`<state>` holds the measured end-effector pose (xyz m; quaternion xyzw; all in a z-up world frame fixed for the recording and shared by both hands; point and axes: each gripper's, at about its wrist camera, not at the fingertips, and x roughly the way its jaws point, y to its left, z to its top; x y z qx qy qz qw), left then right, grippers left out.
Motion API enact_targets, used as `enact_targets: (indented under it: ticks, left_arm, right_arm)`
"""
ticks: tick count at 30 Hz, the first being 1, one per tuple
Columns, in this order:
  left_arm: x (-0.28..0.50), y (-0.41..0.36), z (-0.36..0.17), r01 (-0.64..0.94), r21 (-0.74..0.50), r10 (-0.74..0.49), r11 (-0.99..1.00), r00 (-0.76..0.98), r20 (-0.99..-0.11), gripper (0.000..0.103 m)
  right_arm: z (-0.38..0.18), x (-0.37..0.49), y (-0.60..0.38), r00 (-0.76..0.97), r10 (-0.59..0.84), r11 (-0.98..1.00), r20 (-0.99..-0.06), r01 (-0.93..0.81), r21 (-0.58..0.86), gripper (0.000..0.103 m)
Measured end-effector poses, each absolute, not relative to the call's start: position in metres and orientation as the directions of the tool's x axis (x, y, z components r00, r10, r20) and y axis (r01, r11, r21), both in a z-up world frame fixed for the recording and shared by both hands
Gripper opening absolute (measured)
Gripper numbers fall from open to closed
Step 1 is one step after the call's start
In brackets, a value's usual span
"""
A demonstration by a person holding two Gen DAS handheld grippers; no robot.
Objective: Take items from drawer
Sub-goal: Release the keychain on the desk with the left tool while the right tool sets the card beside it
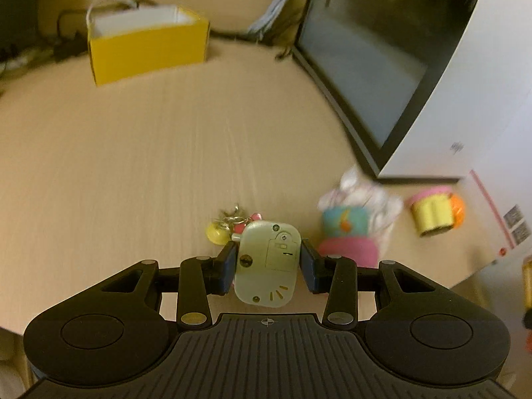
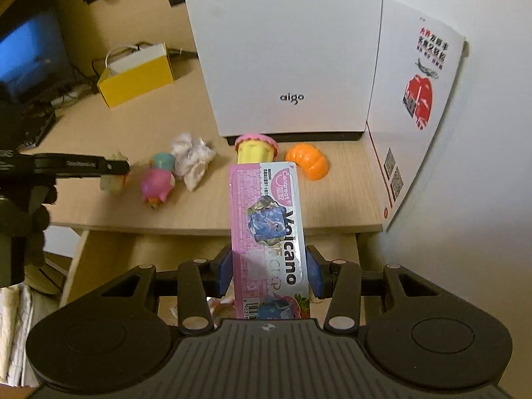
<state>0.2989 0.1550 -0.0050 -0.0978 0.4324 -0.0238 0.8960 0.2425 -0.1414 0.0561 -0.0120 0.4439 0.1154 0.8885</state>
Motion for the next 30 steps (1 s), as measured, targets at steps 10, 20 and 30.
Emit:
enact_targets:
  ticks: [10, 20, 30]
  left_arm:
    - [0.283, 0.15, 0.001, 0.0, -0.208, -0.153, 0.978, 0.679, -0.718, 0.046]
    - [0.247, 0.181, 0.036, -0.107, -0.276, -0.094, 0.955, 0.773, -0.628, 0.046]
    - [0.188, 0.182, 0.039, -0.112, -0.343, -0.147, 0.933, 0.75, -0.645, 0.046]
  right_arm:
    - [0.055, 0.251, -0.13, 0.557, 0.223, 0.956, -0.8, -0.284, 0.069, 0.044]
    - [0.051, 0.263, -0.12, 0.552, 0.258, 0.946, -0.793, -0.312, 0.091, 0.044]
    - [0.048, 0.315, -0.07, 0.585, 0.32, 0.925, -0.745, -0.363, 0.112, 0.044]
